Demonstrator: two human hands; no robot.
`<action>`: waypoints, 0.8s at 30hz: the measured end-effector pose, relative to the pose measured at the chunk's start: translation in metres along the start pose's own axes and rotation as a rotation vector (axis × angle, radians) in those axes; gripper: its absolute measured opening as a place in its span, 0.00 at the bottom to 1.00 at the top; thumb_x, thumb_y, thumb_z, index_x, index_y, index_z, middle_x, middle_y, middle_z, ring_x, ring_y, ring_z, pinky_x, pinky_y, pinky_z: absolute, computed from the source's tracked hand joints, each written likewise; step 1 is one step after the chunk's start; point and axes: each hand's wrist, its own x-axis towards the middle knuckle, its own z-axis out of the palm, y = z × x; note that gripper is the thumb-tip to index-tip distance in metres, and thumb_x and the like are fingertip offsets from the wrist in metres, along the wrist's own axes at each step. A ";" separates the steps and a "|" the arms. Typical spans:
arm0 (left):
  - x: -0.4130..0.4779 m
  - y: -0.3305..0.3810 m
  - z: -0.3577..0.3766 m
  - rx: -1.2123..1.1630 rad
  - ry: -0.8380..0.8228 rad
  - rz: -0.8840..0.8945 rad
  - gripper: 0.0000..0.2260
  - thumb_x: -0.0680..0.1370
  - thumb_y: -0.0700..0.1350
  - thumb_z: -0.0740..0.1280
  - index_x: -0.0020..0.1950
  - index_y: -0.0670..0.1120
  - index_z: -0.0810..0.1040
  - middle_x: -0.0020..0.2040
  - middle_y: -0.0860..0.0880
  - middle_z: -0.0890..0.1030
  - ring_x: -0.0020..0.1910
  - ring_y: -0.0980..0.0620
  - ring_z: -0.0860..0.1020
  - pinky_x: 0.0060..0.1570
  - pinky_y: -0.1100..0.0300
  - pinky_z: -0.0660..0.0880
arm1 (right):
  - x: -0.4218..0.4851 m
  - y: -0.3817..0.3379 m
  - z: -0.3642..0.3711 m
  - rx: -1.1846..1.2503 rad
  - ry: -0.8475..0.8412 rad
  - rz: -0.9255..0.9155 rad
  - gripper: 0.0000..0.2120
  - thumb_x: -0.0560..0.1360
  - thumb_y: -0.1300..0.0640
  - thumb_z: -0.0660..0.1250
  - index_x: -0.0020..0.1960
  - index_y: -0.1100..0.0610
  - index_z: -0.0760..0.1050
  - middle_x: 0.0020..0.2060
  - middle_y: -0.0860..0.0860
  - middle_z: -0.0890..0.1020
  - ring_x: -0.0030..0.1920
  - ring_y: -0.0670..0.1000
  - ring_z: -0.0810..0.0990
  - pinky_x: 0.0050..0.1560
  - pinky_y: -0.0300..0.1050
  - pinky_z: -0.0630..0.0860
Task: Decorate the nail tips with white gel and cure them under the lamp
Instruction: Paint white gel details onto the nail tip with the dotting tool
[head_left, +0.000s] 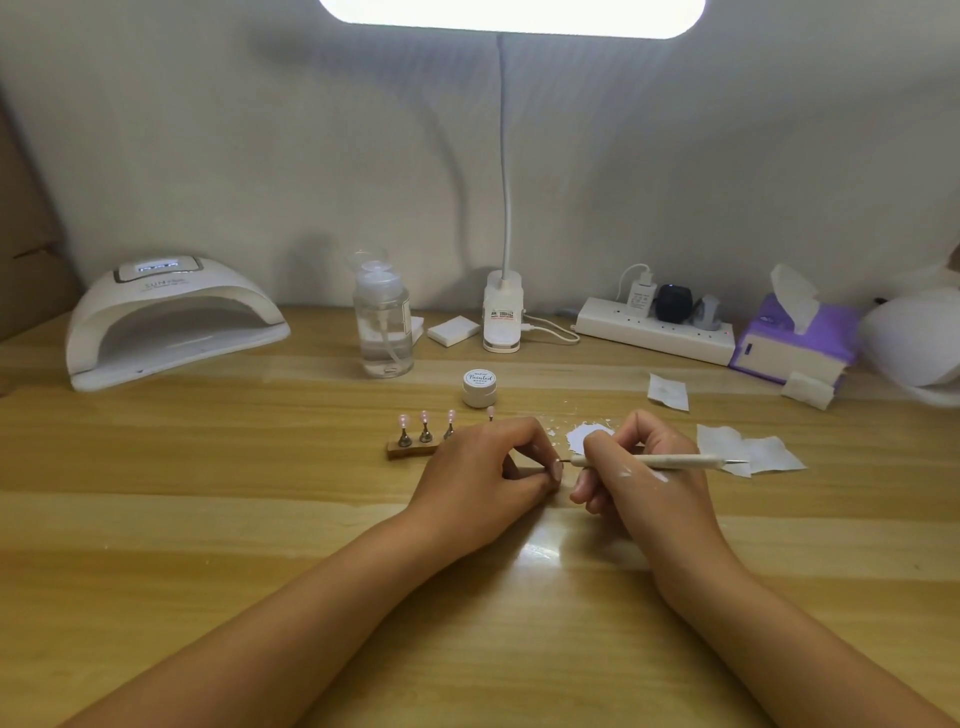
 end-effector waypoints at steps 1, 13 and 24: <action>0.000 0.000 0.000 -0.001 -0.001 0.001 0.08 0.72 0.44 0.72 0.39 0.58 0.78 0.36 0.67 0.78 0.30 0.60 0.76 0.34 0.64 0.64 | 0.000 0.000 0.000 0.002 0.001 0.003 0.10 0.64 0.55 0.67 0.35 0.57 0.66 0.25 0.59 0.81 0.24 0.49 0.76 0.26 0.37 0.72; 0.001 -0.003 0.001 -0.020 -0.008 -0.014 0.07 0.73 0.45 0.72 0.40 0.58 0.78 0.44 0.65 0.82 0.32 0.61 0.78 0.36 0.65 0.68 | 0.007 -0.008 -0.015 -0.093 0.248 -0.201 0.08 0.77 0.52 0.71 0.45 0.51 0.73 0.33 0.47 0.80 0.32 0.43 0.77 0.36 0.45 0.73; 0.000 -0.002 -0.001 -0.005 -0.016 -0.023 0.08 0.73 0.46 0.72 0.40 0.59 0.78 0.44 0.64 0.83 0.32 0.61 0.77 0.36 0.66 0.69 | 0.025 0.001 -0.037 -0.288 0.114 0.040 0.08 0.73 0.58 0.69 0.38 0.58 0.72 0.29 0.52 0.85 0.26 0.40 0.78 0.38 0.45 0.72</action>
